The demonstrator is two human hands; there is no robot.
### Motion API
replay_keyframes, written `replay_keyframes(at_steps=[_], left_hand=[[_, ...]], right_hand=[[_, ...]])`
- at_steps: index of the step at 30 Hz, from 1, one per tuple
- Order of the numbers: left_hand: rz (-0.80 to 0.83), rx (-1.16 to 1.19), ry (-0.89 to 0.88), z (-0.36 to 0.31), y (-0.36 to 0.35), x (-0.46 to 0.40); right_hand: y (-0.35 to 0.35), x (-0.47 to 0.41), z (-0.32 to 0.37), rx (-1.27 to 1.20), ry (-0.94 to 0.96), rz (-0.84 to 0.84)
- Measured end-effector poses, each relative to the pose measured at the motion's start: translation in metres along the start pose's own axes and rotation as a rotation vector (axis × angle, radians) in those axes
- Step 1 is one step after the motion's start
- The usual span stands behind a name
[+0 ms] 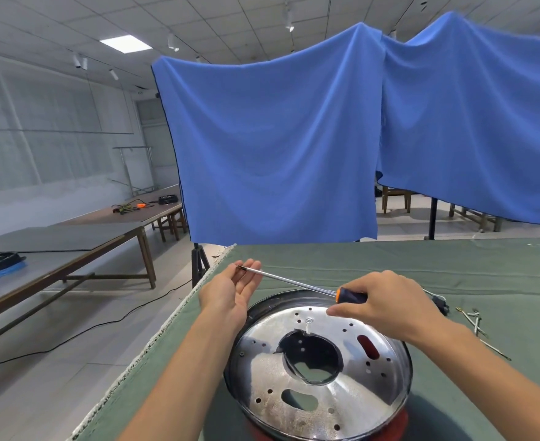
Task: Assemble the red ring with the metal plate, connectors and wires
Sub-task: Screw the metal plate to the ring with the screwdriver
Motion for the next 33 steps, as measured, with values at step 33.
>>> replay_keyframes(at_steps=[33], left_hand=[[0.173,-0.273,-0.041,0.033,-0.021,0.017]], right_hand=[[-0.013,0.013,0.006,-0.760,-0.173,0.436]])
Point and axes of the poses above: each hand's wrist, its own x-axis away from the middle knuckle, its own y-axis out of the back of the hand, z = x × y, the point moved 5 cm from there along -x, towards the middle knuckle, and after that the axes turned 6 degrees about y, right-handed, at the moved point
